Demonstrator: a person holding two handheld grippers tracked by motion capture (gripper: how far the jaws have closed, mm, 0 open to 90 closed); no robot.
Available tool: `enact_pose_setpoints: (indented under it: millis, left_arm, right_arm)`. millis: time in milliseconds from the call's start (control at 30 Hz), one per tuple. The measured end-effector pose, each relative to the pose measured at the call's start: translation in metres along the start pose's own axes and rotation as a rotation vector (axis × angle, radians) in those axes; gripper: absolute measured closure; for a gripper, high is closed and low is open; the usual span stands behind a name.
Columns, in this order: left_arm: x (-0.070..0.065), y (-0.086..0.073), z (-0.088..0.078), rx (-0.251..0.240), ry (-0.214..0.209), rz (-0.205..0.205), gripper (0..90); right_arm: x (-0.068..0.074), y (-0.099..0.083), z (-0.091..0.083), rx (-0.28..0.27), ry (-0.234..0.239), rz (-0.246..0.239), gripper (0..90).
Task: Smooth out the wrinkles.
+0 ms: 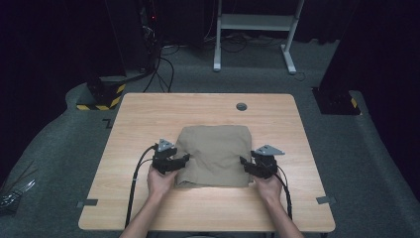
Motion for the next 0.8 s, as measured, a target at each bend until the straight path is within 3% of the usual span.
enact_pose_setpoints:
  millis: [400,567,800]
  left_arm:
    - [0.007,0.009,-0.028,-0.057,0.019,-0.002,36.7]
    - [0.011,0.01,-0.039,-0.08,0.023,-0.025,36.7]
    - [0.013,0.018,-0.054,-0.113,0.024,-0.025,36.7]
  right_arm:
    - [-0.01,0.014,-0.025,-0.074,-0.021,0.027,44.7]
    - [-0.016,0.016,-0.036,-0.087,-0.032,0.028,44.7]
    - [-0.019,0.019,-0.048,-0.107,-0.039,0.036,44.7]
Point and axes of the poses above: each handheld gripper's, and its own axes: z roughly forward along the jaws, y roughly out of its top, x roughly to its left, the point moved 9 cm from there along z, roughly forward along the jaws, and after that the axes turned 15 degrees about -x, right-handed, at the moved point
